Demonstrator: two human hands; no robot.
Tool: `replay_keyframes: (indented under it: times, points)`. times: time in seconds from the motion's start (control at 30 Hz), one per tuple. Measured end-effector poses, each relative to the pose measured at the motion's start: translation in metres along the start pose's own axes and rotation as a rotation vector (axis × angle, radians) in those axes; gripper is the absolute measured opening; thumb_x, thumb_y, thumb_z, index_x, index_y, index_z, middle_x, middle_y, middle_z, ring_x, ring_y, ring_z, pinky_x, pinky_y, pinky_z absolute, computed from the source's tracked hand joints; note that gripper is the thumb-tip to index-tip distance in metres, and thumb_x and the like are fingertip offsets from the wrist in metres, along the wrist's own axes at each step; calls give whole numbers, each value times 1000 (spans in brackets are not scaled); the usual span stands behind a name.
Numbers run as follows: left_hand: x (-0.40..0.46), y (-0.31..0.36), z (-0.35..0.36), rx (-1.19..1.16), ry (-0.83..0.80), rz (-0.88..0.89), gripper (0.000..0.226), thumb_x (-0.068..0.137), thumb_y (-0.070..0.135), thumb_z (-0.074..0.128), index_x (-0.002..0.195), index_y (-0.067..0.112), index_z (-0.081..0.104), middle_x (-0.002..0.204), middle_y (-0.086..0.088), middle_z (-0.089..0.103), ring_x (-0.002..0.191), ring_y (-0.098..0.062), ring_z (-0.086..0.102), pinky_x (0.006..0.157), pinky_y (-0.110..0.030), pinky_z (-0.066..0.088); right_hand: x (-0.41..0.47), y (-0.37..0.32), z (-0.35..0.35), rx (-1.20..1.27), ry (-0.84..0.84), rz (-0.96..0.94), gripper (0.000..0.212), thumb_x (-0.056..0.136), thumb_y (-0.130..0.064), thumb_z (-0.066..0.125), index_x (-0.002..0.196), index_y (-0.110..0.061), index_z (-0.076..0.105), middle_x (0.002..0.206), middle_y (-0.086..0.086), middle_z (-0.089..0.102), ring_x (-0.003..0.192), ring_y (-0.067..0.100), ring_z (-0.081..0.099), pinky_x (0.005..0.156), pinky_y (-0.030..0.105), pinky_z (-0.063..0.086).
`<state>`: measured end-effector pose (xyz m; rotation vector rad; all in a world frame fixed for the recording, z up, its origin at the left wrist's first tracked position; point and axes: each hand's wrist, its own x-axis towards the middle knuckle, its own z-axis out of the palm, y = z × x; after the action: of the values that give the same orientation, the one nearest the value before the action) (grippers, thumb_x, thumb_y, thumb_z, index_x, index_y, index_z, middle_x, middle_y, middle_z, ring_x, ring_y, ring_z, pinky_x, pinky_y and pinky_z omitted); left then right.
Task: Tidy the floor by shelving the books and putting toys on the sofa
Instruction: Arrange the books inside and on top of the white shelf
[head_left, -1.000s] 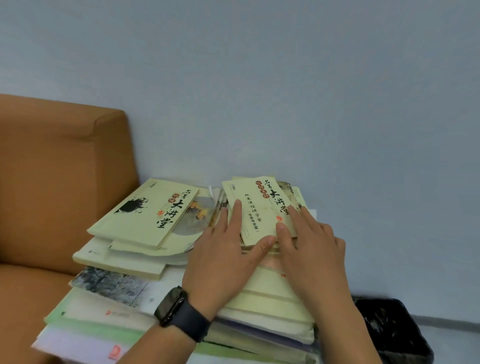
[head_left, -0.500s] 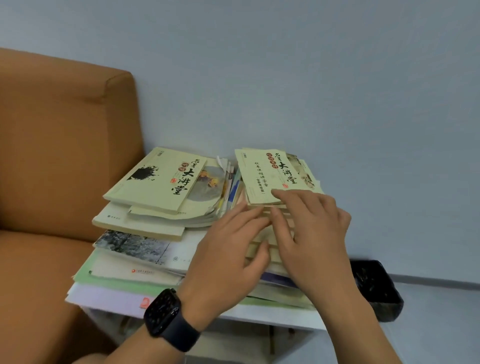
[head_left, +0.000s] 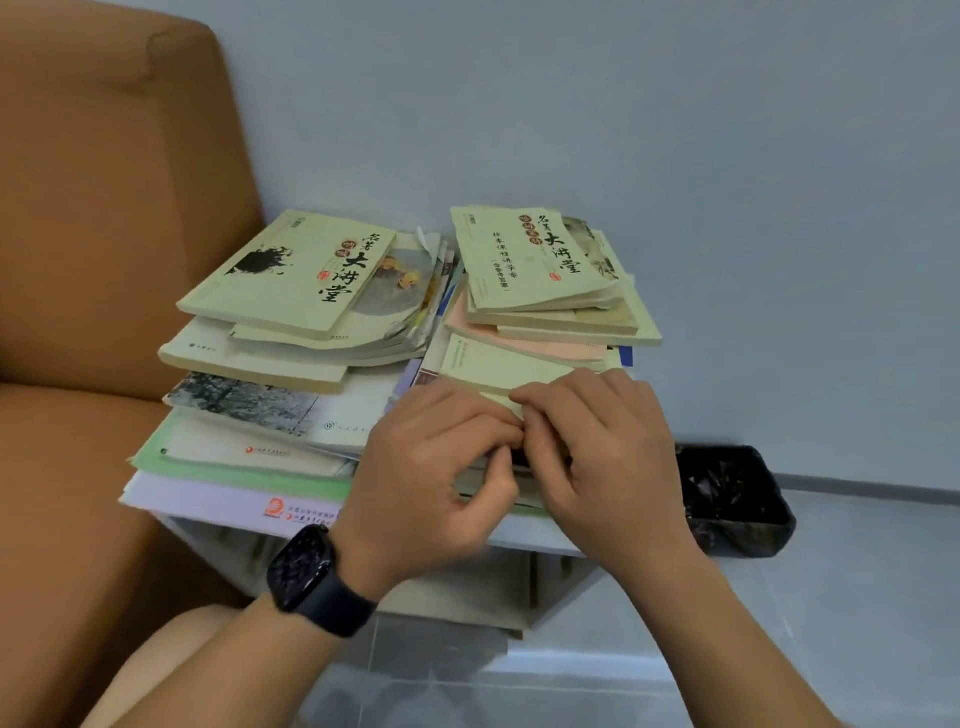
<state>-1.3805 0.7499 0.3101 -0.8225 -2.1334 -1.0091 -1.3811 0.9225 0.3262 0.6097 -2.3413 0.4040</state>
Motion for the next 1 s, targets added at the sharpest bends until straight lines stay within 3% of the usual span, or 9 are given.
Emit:
replay_keyframes:
  times: [0.17, 0.3, 0.4, 0.5, 0.67, 0.87, 1.0]
  points:
    - [8, 9, 17, 14, 131, -82, 16, 78, 8, 56, 69, 4, 68, 77, -2, 68, 73, -24, 59, 69, -43, 43, 5, 3, 7, 27, 50, 13, 21, 94, -18, 52, 90, -11, 72, 82, 3, 63, 73, 26, 51, 65, 45, 39]
    - [24, 18, 38, 8, 236, -145, 19, 73, 7, 50, 55, 3, 52, 57, -4, 48, 56, -27, 42, 57, -48, 33, 15, 15, 0, 64, -74, -57, 20, 92, -19, 49, 85, -10, 65, 78, 4, 55, 69, 23, 41, 64, 38, 33]
    - [35, 20, 51, 50, 193, -189, 16, 73, 9, 50, 57, 7, 47, 58, 1, 39, 55, -25, 35, 54, -45, 30, 20, 34, -1, 68, -171, -62, 14, 90, -21, 50, 85, -11, 58, 79, 2, 48, 70, 20, 33, 63, 37, 29]
    - [39, 18, 57, 124, 110, -206, 13, 74, 12, 52, 62, 10, 49, 61, 0, 42, 58, -24, 38, 56, -45, 32, 19, 44, 2, 53, -172, -34, 19, 93, -26, 44, 83, -13, 54, 81, 3, 46, 71, 22, 33, 62, 41, 32]
    - [36, 17, 46, 41, 21, -199, 13, 79, 11, 51, 66, 10, 49, 66, 1, 43, 63, -23, 39, 59, -45, 34, 16, 36, 2, 37, -145, 36, 29, 95, -26, 41, 88, -10, 63, 83, 4, 52, 74, 26, 42, 66, 47, 37]
    - [33, 17, 32, 72, -67, -198, 14, 84, 13, 53, 73, 9, 60, 79, 1, 55, 74, -22, 50, 66, -40, 41, 11, 39, 5, 153, -70, 68, 20, 95, -19, 50, 99, -14, 68, 87, -1, 58, 77, 25, 50, 68, 45, 41]
    - [36, 0, 23, 106, -93, -144, 14, 84, 15, 55, 78, 12, 67, 86, 3, 59, 79, -18, 57, 68, -31, 45, 17, 41, 12, 70, -84, 20, 16, 94, -23, 53, 95, -18, 67, 85, -3, 55, 75, 24, 48, 65, 42, 39]
